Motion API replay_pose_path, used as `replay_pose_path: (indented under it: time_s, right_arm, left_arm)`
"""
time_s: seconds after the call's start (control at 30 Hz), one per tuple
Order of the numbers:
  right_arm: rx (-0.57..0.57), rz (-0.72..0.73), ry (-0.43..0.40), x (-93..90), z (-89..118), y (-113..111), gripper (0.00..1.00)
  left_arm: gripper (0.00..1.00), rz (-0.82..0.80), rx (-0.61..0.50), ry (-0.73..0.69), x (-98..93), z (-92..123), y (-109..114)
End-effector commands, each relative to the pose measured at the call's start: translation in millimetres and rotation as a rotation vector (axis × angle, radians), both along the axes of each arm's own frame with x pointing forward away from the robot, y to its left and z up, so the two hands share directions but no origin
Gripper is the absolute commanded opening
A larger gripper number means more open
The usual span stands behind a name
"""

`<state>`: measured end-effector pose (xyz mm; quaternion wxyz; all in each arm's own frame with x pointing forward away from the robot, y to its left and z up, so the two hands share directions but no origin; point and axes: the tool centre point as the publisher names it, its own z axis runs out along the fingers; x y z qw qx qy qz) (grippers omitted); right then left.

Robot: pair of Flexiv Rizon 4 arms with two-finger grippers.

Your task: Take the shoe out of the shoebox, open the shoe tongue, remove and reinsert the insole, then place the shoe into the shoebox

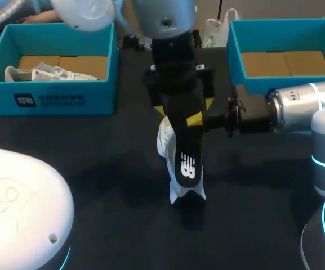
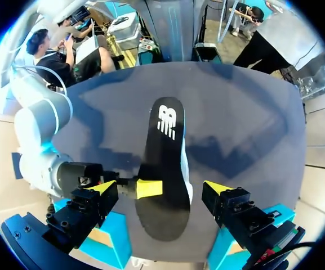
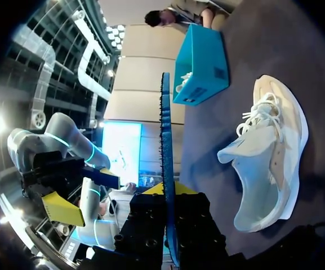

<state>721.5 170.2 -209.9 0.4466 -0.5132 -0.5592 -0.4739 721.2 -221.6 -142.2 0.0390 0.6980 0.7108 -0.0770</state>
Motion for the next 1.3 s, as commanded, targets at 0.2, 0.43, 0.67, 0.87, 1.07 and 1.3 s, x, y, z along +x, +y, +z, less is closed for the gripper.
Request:
replay_pose_path:
  time_s: [0.2,0.43,0.67,0.87,1.07,1.3]
  right_arm:
    - [-0.003,0.010,-0.004,1.6,-1.3,-3.2,0.00]
    - [-0.001,0.014,-0.013,6.0,2.2,-5.1,0.00]
    - [0.004,0.018,-0.009,6.5,1.7,-2.1,0.00]
    - [0.005,0.007,-0.010,1.5,4.3,-4.1,0.00]
    - [0.004,-0.006,-0.016,-1.8,9.4,-6.1,0.00]
    - [-0.003,-0.016,-0.018,-2.2,15.8,-6.1,0.00]
  left_arm:
    - [1.00,-0.004,0.106,-0.011,7.3,5.4,-4.8]
    - [1.00,-0.032,0.077,-0.013,4.2,9.3,-2.1]
    - [1.00,-0.050,0.034,-0.004,2.0,4.1,4.6]
    - [1.00,-0.147,-0.044,-0.036,0.2,0.5,15.9]
    - [1.00,-0.188,-0.124,-0.033,2.0,-9.8,22.8]
    - [1.00,-0.122,-0.276,-0.040,3.6,-12.8,31.7]
